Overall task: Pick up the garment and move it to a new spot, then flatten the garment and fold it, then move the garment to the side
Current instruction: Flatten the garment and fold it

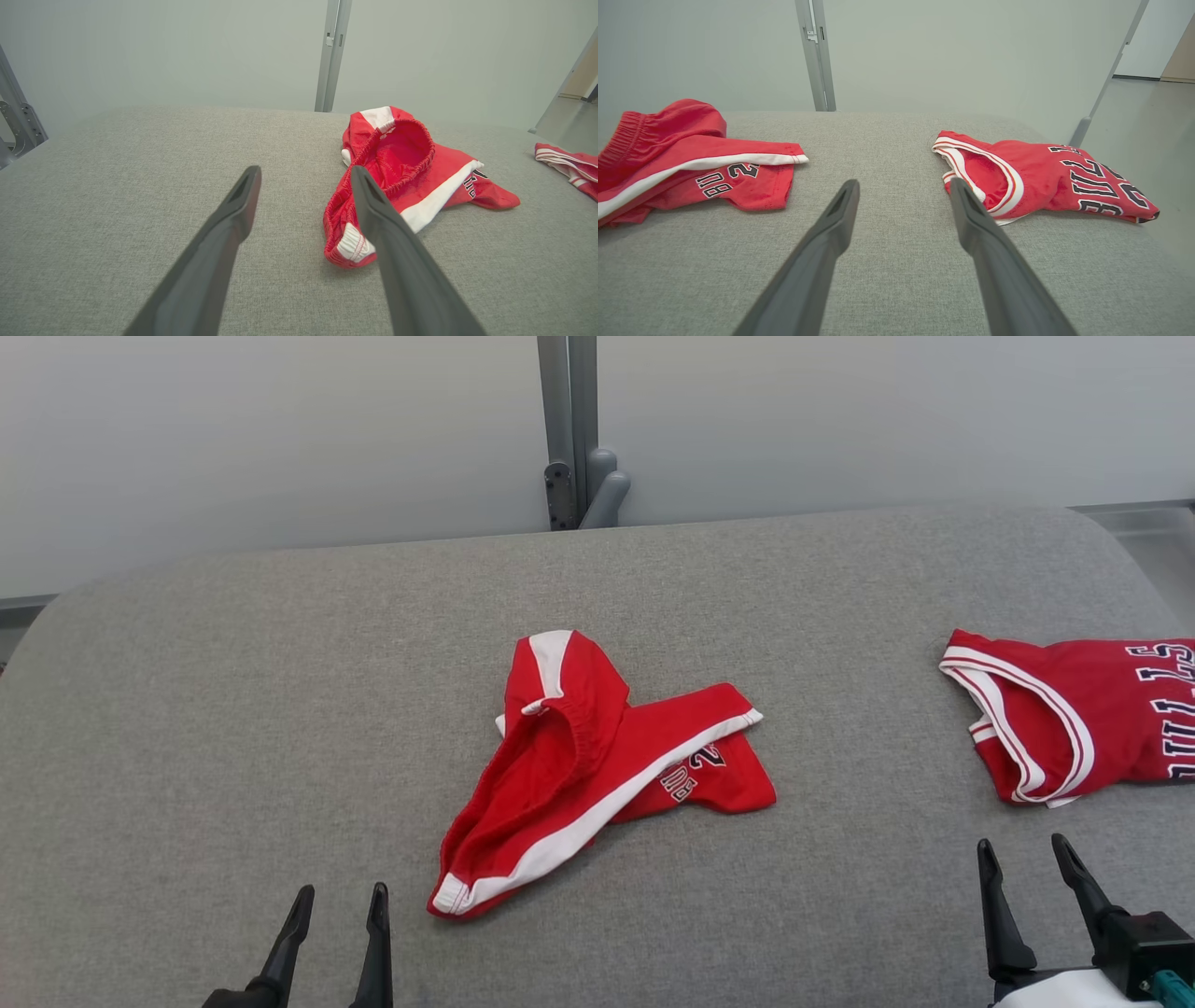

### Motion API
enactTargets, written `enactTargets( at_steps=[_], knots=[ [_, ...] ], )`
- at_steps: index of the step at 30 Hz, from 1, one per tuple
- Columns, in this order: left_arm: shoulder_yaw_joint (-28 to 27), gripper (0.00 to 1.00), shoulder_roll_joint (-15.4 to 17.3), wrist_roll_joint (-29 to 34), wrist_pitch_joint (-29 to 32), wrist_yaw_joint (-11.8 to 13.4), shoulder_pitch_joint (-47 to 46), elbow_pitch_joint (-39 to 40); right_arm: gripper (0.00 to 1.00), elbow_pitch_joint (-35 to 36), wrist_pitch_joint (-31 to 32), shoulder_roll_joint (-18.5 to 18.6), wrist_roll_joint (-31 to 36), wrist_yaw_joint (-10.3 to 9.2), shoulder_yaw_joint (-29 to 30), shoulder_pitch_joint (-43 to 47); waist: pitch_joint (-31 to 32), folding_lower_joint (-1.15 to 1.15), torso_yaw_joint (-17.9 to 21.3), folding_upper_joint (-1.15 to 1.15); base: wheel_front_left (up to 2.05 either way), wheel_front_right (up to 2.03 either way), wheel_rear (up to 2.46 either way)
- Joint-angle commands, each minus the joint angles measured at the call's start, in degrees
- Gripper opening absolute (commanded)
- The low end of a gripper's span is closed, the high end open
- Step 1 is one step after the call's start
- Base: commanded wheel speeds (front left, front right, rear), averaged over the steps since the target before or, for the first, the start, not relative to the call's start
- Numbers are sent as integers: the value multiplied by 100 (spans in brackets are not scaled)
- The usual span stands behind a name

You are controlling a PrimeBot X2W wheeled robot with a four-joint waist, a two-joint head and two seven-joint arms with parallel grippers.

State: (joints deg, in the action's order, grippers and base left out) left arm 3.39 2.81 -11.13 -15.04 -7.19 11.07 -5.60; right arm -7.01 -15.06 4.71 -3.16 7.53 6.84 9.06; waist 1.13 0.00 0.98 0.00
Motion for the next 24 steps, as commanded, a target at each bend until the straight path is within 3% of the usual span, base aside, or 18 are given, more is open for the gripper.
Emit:
enactTargets(
  at_steps=[1, 12, 17, 24],
  knots=[
    [-17, 100, 18, -16, -15, -19, 22, -8, 100, -9, -14, 35, -10, -9, 1, -64, 11, 0, 9, 0, 0, 0, 0],
    [118, 100, 18, -101, -15, -31, -94, -193, 100, 5, -14, 273, -25, -9, -309, -243, -7, 0, 13, 0, 0, 0, 0],
    [537, 100, 18, -95, -15, -35, -362, -663, 100, -495, -14, 923, 103, -9, -1275, -943, -212, 0, 44, 0, 0, 0, 0],
    [1164, 100, 57, -203, 448, -32, -1240, -1304, 100, -1649, 318, 1658, 303, -10, -2995, -2995, -932, 0, -86, 0, 0, 0, 0]
  ],
)
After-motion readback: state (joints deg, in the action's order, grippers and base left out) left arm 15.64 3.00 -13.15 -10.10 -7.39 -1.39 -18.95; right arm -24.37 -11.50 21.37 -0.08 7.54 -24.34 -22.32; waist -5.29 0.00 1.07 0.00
